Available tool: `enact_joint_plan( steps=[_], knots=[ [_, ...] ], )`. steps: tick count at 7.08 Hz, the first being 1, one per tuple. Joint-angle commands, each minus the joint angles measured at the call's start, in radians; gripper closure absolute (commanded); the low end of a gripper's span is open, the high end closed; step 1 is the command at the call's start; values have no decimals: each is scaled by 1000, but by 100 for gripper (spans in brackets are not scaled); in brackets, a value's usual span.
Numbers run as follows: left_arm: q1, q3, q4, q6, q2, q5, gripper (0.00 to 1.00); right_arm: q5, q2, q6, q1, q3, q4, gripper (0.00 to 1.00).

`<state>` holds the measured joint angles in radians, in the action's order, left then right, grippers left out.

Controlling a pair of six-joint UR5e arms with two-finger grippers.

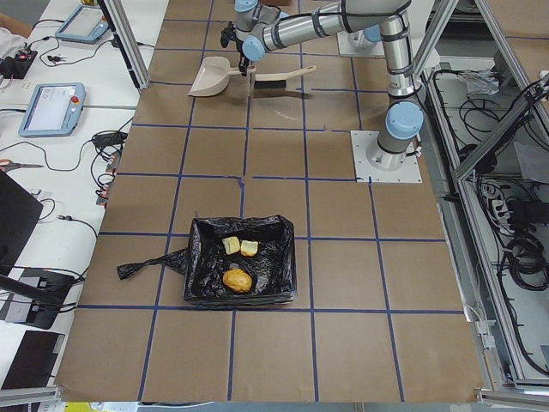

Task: Sweep and dump trash in nearest bin
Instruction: 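Lower the dustpan onto the table beside the brush and release it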

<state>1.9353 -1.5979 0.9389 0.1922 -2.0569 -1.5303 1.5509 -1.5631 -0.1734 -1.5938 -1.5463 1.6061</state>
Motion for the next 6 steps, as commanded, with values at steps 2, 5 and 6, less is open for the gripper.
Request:
enact_joint_plan(
  steps=[2,5,6],
  knots=[
    [-105,27,79,-13,104,-10,0,0,0,0,0,0,0,0],
    [-203,67,307,-84,211,-14,0,0,0,0,0,0,0,0],
    [-261,78,405,-150,262,-14,0,-2,0,0,0,0,0,0]
  ],
)
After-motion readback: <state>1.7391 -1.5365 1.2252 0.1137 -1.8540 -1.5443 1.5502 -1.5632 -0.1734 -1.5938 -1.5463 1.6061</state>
